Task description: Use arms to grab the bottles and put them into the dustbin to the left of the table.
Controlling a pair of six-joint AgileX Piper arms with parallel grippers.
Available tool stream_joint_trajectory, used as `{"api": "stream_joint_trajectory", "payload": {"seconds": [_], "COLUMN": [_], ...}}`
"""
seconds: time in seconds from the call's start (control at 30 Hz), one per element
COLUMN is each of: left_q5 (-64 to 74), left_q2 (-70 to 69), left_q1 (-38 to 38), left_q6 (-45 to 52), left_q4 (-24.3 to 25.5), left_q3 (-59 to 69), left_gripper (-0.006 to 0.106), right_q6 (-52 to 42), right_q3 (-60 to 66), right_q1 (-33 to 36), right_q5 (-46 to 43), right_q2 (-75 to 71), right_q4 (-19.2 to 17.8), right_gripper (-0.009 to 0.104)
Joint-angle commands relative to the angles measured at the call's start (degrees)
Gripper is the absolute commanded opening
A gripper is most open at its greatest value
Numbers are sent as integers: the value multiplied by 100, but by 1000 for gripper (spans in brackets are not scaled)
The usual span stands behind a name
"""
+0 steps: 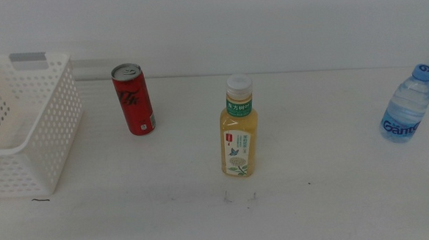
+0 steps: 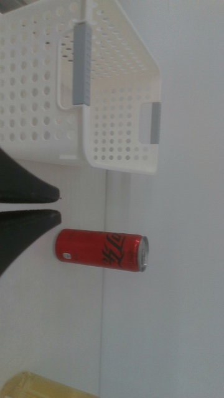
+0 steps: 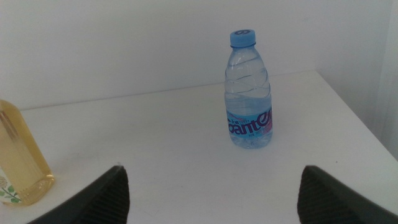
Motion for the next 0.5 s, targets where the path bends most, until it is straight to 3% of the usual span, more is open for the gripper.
{"api": "stream_joint_trajectory", "payload": {"seconds": [0.0,0.3,0.4,0.47], "left_q5": [-199,-340,-353,-353], "left_q2": [4,4,4,4], "left_q1": [1,1,1,1], "left_q6": [-16,17,17,17], "left_q4": [0,189,369,369], "left_q3": [-1,-1,-1,-1], "left_gripper": [5,6,14,26], "right_q6": [-35,-35,-35,-35], "right_q3": [21,21,21,21], "right_q1": [-32,-32,-32,-32], "right_q5": [-51,-51,-51,-51], "right_q2": [-28,-28,-28,-28], "right_q4": [-17,-17,-17,-17], "right_gripper": [77,77,77,77]}}
